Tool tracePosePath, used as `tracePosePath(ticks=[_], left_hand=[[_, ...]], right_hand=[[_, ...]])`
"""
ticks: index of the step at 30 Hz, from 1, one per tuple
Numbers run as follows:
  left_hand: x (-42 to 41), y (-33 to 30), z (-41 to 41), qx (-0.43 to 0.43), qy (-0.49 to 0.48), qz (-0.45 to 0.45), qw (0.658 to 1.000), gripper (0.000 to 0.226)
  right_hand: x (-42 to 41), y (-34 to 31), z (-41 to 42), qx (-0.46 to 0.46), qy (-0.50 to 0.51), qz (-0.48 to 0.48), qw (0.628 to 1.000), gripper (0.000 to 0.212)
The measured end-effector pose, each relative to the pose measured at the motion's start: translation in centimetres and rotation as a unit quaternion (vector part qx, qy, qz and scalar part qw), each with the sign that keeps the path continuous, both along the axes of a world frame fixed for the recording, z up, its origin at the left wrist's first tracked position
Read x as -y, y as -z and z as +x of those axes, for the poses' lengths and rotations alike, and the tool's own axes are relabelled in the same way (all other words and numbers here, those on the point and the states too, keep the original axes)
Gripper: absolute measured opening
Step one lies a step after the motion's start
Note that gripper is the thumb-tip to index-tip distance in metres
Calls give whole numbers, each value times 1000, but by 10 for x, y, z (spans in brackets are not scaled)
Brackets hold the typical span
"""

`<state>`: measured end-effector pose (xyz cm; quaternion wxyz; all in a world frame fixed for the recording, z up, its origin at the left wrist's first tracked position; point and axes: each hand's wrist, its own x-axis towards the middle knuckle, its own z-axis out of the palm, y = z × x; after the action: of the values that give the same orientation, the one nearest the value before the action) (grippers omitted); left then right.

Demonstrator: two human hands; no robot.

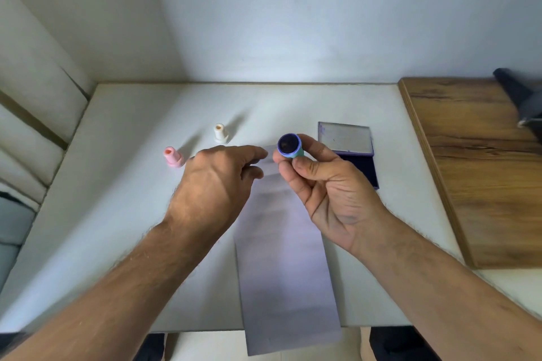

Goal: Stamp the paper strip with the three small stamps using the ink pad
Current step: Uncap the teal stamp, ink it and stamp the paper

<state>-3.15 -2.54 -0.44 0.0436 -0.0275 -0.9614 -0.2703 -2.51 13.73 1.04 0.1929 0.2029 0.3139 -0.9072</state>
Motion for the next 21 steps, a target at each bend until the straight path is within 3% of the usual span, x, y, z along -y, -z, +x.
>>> tracePosePath(ticks=[6, 9, 11, 13, 15, 21], left_hand=[[-12, -5, 3, 39, 11, 13, 999, 28], [-15, -8, 2, 44, 8, 10, 999, 29], [-17, -10, 3, 58, 3, 10, 998, 29], [-19, -11, 4, 70, 6, 10, 997, 30], [-22, -12, 5, 76, 13, 11, 997, 31], [-28, -11, 6, 86, 20, 9, 996, 33]], right_hand=[[-11, -2, -1, 15, 43, 39, 998, 10], [-26, 2, -7, -23, 49, 217, 975, 10], [-42, 3, -12, -73, 43, 411, 908, 18], [-56, 7, -15, -120, 24, 605, 787, 19], [-62, 12, -15, -149, -1, 709, 689, 19], [-61, 24, -14, -188, -26, 772, 607, 18]])
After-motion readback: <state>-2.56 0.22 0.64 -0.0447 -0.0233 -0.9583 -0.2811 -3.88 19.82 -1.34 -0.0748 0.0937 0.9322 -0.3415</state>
